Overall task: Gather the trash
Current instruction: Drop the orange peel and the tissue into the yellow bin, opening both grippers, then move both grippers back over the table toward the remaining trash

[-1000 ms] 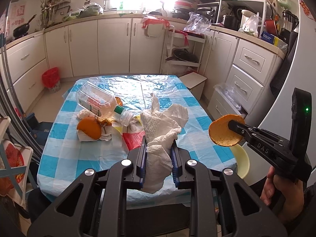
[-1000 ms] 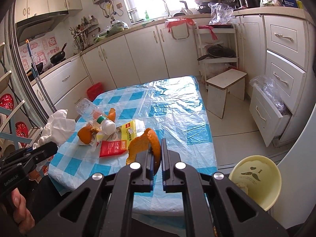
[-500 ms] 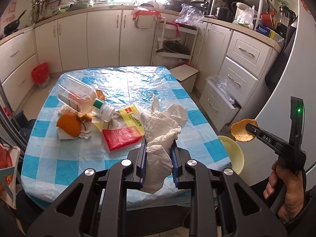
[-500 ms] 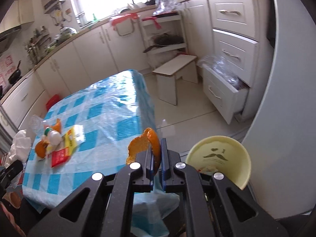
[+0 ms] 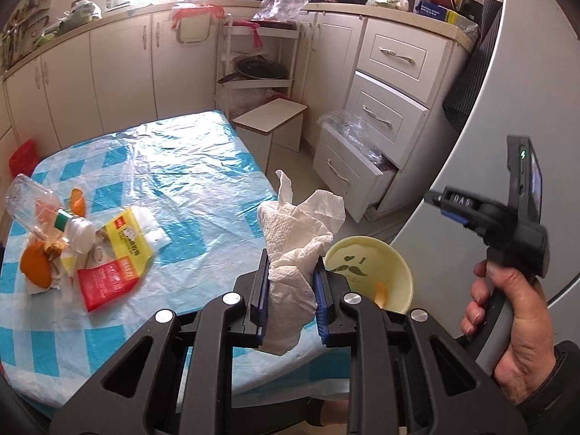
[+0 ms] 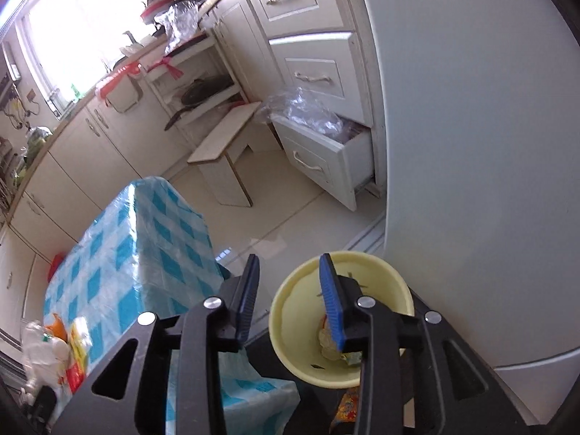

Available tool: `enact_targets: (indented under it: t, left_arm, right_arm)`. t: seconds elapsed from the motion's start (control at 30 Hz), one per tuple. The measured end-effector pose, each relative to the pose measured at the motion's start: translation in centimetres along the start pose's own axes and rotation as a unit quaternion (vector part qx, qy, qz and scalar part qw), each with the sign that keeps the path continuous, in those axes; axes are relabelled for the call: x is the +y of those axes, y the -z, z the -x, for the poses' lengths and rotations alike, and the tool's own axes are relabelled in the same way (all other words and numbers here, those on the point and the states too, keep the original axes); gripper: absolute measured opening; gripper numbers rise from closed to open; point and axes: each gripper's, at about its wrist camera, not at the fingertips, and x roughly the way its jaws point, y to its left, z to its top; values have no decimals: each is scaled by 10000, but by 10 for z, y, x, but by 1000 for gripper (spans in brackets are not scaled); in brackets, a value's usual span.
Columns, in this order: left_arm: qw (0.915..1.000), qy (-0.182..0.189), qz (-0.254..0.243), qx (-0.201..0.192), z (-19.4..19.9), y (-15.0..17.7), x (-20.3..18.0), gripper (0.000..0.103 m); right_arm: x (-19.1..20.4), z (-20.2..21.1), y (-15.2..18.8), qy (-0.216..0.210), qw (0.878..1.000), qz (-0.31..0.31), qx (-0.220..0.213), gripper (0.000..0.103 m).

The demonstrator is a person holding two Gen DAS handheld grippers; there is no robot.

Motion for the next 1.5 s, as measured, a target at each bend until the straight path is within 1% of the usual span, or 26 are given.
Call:
enact_targets:
  t: [0.07,0.2,0.27,0.33,0.4,0.47,0.5,0.53,0.57,0.6,0.67,0.77,0.87,0.97,1.1,1.23,1.37,1.5]
  left_arm:
    - [9998,129,-46,143,-17,-3,-13,20]
    - [9981,385,-152,464,-56,-2,-41,20]
    - [9959,552,-130,708,-80,-1,-55,20]
    - [9926,721,-139,971,-107,-1,-71,20]
    - [9885,873,-140,1229,-134,-1,-87,21]
    - [9829,1012,-118,1536,-162,-3,-102,43]
    - [9824,987,-126,1583,-170,-4,-108,47]
    - [9821,947,-133,1620,-176,-5,-112,58]
    - [9820,921,-112,1647,-179,-7,-114,63]
    - [9822,939,-82,1627,-178,-8,-114,64]
    - [9850,905,-96,1469,-166,-11,-110,67]
    - [9908,622,-121,1200,-138,-17,-90,72]
    - [9962,142,-94,856,-98,-17,-63,79]
    - [9979,-311,-7,560,-57,-11,-32,82]
    - [9953,-923,183,241,-3,-1,13,86]
    - [9892,-1428,324,-3,39,10,48,89]
    - [9847,-1650,539,-152,70,20,75,91]
    - [9811,-1784,703,-279,88,28,90,91]
  right_arm:
    - [7,16,-12,-206,9993,149,-285,53]
    - [16,48,-30,-682,9921,468,-938,64]
    - [15,61,-34,-879,9873,484,-1232,66]
    - [11,67,-35,-956,9841,363,-1454,68]
    - [6,66,-39,-985,9834,191,-1512,68]
    - [2,66,-43,-1036,9824,14,-1552,68]
    - [2,66,-44,-1018,9820,-31,-1593,68]
    - [2,66,-46,-1009,9815,-55,-1625,68]
    - [2,67,-46,-1014,9813,-70,-1637,68]
    - [2,66,-46,-1022,9811,-78,-1640,68]
    - [4,65,-46,-1032,9812,-61,-1628,68]
    - [8,65,-45,-1062,9819,-23,-1568,68]
    - [16,62,-41,-1086,9829,103,-1484,69]
    - [33,61,-34,-1122,9835,338,-1380,71]
    - [57,59,-20,-1221,9825,705,-1215,73]
    - [91,64,3,-1377,9766,1225,-1113,76]
    - [117,70,29,-1606,9676,1667,-1005,79]
    - [133,72,47,-1770,9608,1929,-909,79]
